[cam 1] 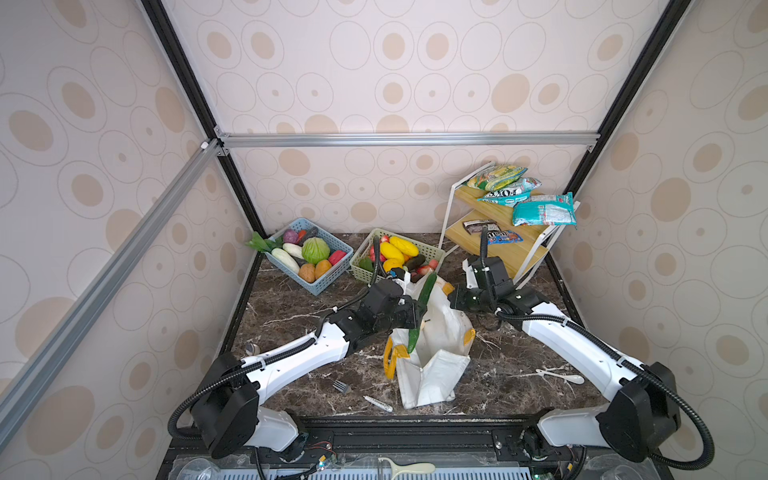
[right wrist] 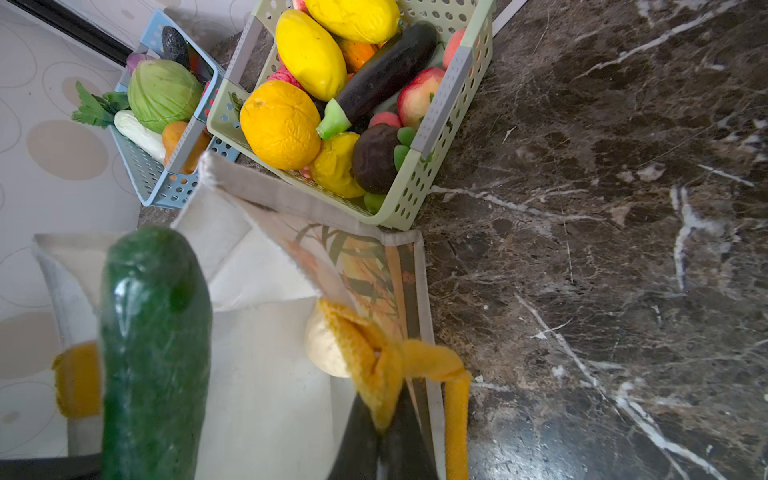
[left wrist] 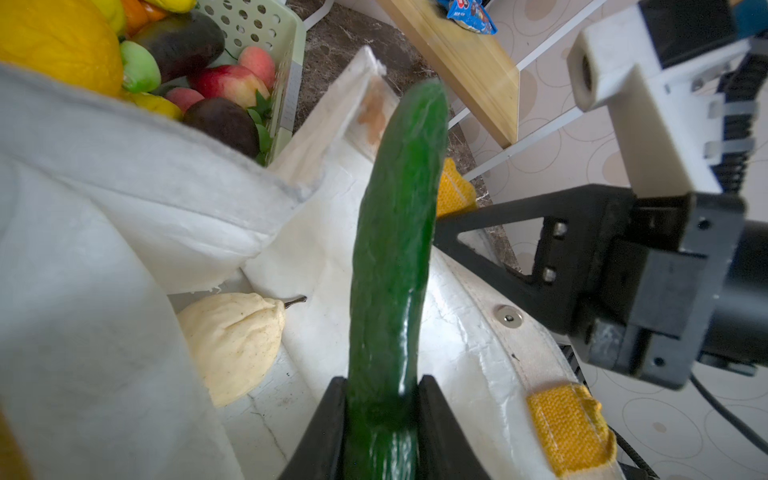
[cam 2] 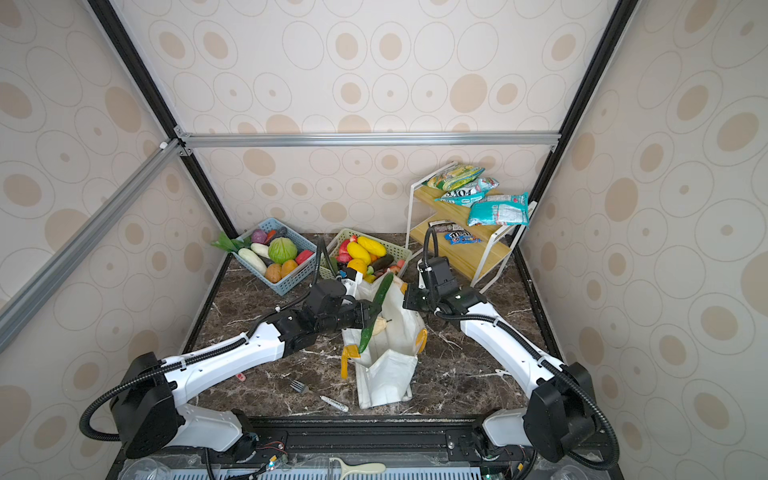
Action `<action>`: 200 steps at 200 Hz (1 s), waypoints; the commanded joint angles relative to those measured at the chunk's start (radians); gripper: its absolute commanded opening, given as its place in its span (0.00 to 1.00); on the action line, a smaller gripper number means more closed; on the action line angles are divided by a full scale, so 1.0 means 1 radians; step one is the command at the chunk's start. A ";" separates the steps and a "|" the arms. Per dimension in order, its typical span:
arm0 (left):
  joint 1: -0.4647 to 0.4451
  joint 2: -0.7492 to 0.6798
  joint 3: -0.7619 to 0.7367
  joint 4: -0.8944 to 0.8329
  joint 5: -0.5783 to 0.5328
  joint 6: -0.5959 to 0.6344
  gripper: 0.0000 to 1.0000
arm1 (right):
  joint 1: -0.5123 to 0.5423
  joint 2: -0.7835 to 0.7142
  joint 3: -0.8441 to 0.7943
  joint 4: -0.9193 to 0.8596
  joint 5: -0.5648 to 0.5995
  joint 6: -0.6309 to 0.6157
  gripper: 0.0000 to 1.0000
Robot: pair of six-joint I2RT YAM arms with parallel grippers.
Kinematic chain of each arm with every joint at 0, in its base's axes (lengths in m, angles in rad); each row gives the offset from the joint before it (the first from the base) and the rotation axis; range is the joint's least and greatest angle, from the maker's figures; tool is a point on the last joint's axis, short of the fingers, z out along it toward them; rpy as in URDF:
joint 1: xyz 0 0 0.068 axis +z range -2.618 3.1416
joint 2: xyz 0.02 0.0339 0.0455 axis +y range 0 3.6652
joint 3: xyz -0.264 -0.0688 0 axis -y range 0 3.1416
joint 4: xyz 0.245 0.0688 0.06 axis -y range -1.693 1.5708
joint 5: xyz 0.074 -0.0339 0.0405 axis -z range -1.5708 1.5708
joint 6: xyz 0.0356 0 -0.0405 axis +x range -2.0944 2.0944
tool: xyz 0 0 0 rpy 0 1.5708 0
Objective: Place the food into the grocery bag and tie it
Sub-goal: 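Lower the cucumber into the bag beside the pear and open the left gripper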
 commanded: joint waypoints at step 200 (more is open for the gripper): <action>-0.045 0.052 -0.002 -0.225 -0.131 0.005 0.28 | 0.040 -0.052 0.000 0.150 0.073 0.094 0.00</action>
